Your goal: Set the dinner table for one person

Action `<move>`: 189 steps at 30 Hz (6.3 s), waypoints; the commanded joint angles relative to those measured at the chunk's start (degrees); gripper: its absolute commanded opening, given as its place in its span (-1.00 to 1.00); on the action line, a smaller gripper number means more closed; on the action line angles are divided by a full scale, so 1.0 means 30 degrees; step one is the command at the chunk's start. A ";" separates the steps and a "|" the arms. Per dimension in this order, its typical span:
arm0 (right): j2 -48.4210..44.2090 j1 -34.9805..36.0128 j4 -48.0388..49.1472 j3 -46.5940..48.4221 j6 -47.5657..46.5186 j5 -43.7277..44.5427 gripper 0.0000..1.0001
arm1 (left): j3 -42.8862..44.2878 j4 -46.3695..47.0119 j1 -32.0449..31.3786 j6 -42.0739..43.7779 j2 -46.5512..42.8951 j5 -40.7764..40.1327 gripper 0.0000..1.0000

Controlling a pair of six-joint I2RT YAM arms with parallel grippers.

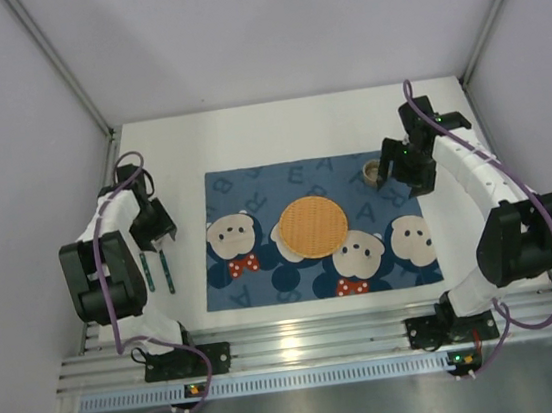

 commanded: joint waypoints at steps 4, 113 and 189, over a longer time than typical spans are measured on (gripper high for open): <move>-0.0411 0.0107 0.0185 -0.0241 -0.0057 0.0496 0.59 | 0.0939 -0.0620 0.0167 0.0568 0.0390 -0.0987 0.16; -0.2140 0.0605 0.7366 -0.6070 -0.2923 -0.9610 -1.00 | 1.5067 -0.1030 -1.2171 -0.5470 0.4823 0.5292 0.76; 0.0761 0.0693 0.0038 -0.2467 -0.2607 -0.3840 0.22 | -0.2462 0.2338 0.4708 -0.1278 0.2205 -0.0694 0.20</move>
